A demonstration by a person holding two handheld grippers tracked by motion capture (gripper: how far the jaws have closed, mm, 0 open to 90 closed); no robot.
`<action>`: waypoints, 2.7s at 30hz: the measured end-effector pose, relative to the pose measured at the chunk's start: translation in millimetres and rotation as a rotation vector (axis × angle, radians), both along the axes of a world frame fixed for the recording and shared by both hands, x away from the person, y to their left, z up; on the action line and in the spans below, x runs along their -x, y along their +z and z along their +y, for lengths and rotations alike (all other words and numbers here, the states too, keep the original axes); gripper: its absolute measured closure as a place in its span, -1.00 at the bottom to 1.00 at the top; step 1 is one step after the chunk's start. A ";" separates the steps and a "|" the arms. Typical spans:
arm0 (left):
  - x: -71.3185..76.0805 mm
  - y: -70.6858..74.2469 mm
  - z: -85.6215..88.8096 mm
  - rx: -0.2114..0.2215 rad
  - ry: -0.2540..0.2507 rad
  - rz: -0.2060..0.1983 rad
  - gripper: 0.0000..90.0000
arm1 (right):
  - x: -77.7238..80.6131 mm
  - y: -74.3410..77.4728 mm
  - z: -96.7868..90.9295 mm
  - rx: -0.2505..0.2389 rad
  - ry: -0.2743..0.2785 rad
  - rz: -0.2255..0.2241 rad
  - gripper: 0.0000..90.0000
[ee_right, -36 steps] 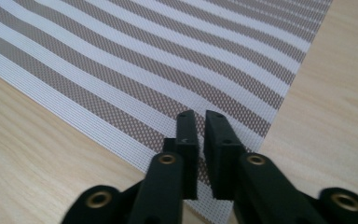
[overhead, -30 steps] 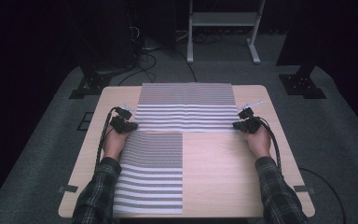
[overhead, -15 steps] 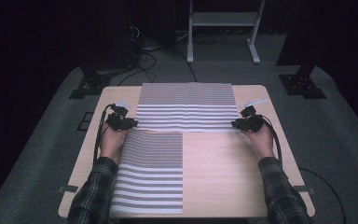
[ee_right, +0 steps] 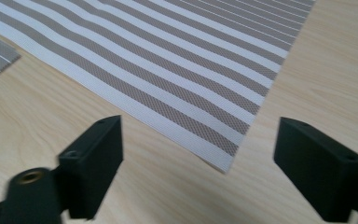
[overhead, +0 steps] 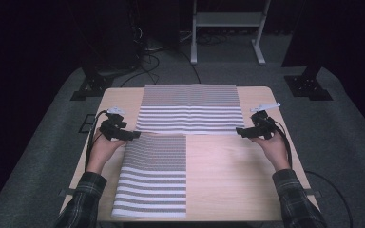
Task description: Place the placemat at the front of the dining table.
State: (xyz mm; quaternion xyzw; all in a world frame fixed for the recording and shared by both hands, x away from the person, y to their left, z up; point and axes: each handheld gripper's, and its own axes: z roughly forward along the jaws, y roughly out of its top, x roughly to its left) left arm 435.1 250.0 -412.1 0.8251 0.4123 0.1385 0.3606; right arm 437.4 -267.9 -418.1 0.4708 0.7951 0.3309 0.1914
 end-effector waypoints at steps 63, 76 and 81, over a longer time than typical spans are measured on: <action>160.1 -62.4 77.4 -0.113 0.042 -0.009 -1.00 | 176.8 -69.9 -78.9 -0.024 0.047 -0.021 -0.80; 163.9 -71.8 78.7 -0.058 0.038 -0.059 -1.00 | 178.3 -70.3 -80.6 -0.019 0.042 -0.025 -0.80; 161.9 -71.9 75.1 -0.056 0.039 -0.058 -1.00 | 178.3 -70.3 -80.6 -0.019 0.042 -0.025 -0.80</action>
